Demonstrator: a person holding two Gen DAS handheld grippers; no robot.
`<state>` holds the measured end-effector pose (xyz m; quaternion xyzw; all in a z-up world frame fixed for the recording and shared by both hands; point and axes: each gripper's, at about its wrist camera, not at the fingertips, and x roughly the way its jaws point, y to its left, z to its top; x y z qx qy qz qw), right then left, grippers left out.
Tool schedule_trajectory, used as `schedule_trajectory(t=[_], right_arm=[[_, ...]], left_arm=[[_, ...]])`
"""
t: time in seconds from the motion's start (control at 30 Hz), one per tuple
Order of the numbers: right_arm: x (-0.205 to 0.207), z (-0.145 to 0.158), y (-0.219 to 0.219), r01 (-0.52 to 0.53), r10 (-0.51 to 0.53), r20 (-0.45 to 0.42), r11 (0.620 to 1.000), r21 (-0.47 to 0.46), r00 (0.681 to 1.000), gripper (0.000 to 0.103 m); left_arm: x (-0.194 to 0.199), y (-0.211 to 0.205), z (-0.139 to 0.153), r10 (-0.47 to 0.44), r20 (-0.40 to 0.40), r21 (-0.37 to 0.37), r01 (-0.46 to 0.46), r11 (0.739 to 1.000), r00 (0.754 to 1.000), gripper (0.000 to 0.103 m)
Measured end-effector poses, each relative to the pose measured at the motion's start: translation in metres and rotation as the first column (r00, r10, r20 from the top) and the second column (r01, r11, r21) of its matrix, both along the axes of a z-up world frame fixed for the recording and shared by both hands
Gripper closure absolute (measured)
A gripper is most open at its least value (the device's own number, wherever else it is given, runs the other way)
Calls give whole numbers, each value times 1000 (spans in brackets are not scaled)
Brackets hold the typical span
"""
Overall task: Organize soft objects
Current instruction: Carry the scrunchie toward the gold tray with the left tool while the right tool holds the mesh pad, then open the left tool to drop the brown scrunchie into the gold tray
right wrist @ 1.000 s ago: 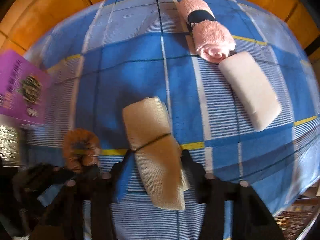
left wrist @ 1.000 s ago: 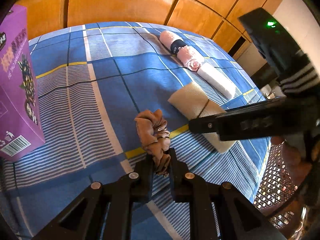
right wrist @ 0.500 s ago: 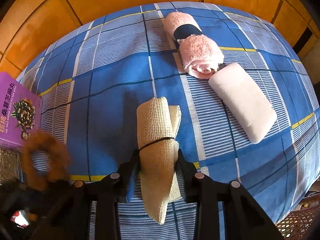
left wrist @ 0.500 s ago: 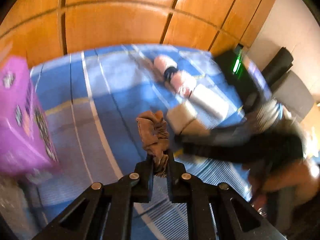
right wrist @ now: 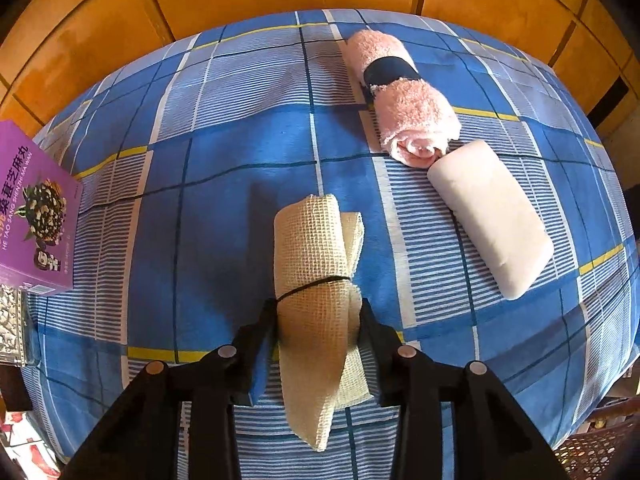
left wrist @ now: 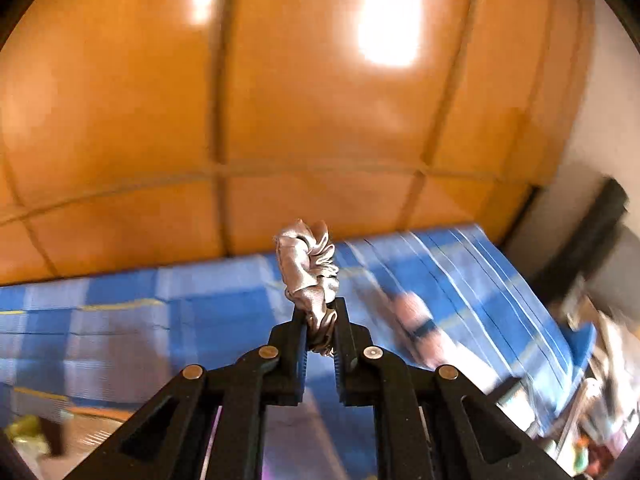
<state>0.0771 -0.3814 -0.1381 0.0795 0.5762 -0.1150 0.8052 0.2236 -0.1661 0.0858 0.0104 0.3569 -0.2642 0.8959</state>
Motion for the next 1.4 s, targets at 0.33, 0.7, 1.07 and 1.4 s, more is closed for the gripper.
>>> schedule_trajectory(t=[0.33, 0.7, 1.07, 1.4], right_arm=[[-5, -2, 20, -25, 25, 11, 998, -59, 1000, 64], [-17, -2, 66, -149, 155, 1, 950, -274, 988, 64], [-21, -2, 71, -157, 166, 5, 941, -301, 986, 65], [-26, -3, 79, -174, 187, 3, 923, -342, 982, 65]], left_arm=[[-8, 185, -15, 329, 42, 9, -329, 944, 944, 92], [-112, 356, -87, 607, -62, -7, -608, 794, 793, 92], [-180, 419, -144, 752, -110, 86, -748, 658, 650, 90], [-197, 418, -154, 773, -91, 108, -766, 634, 627, 81]])
